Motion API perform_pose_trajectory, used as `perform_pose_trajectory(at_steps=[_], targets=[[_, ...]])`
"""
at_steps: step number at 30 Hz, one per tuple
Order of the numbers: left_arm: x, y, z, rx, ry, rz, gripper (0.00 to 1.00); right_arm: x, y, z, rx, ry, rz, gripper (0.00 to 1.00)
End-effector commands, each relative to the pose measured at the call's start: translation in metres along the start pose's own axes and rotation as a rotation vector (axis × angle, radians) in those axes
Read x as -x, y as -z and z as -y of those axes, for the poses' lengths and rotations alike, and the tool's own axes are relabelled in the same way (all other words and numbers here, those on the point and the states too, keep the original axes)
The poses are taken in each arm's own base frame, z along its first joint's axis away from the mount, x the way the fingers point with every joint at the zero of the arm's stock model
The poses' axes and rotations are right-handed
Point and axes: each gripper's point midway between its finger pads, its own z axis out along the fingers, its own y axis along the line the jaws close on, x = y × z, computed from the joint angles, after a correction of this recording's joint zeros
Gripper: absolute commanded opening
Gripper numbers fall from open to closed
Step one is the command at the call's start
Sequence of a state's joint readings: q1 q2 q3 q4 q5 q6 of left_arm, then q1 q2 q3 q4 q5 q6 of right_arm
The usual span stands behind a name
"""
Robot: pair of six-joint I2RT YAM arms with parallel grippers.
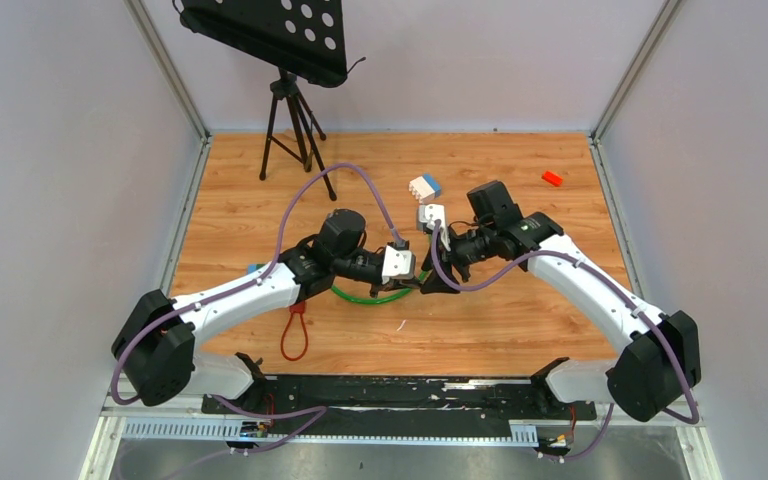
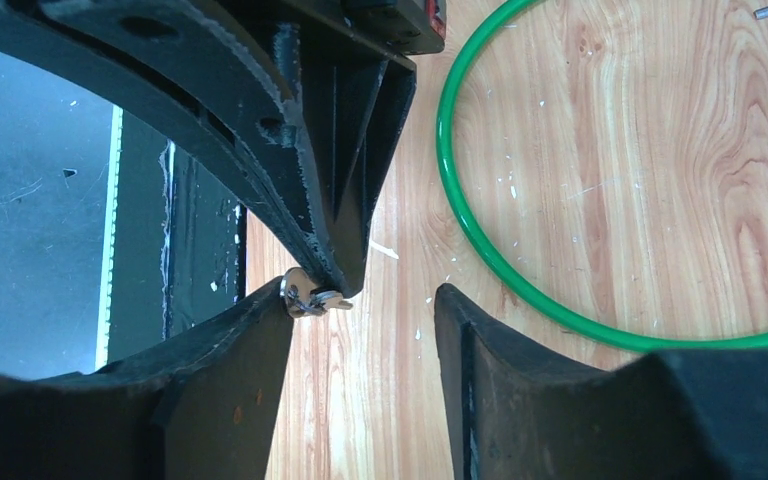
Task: Unlock with the key
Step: Pick up the key from the center of the board.
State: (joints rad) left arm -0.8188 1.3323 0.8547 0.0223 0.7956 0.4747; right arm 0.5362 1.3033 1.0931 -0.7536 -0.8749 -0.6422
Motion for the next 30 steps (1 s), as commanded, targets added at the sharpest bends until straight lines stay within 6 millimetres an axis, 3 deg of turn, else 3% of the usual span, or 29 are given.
perform_pose_trajectory(at_steps=[1, 8, 18, 23, 30], targets=[[0.014, 0.003, -0.001, 0.017, -0.034, 0.036, 0.00, 0.010, -0.003, 0.001, 0.020, 0.051, 0.041, 0.51], [-0.003, 0.004, -0.018, 0.104, 0.004, -0.055, 0.00, 0.020, 0.004, 0.003, -0.012, 0.085, 0.046, 0.46], [-0.010, 0.004, -0.023, 0.119, 0.041, -0.108, 0.00, 0.013, 0.002, 0.011, -0.042, 0.068, 0.020, 0.05], [-0.011, 0.009, -0.026, 0.138, 0.037, -0.133, 0.00, 0.010, 0.005, 0.016, -0.080, 0.069, 0.003, 0.00], [-0.011, 0.015, -0.031, 0.164, 0.028, -0.168, 0.00, 0.019, 0.008, 0.019, -0.118, 0.084, 0.041, 0.03]])
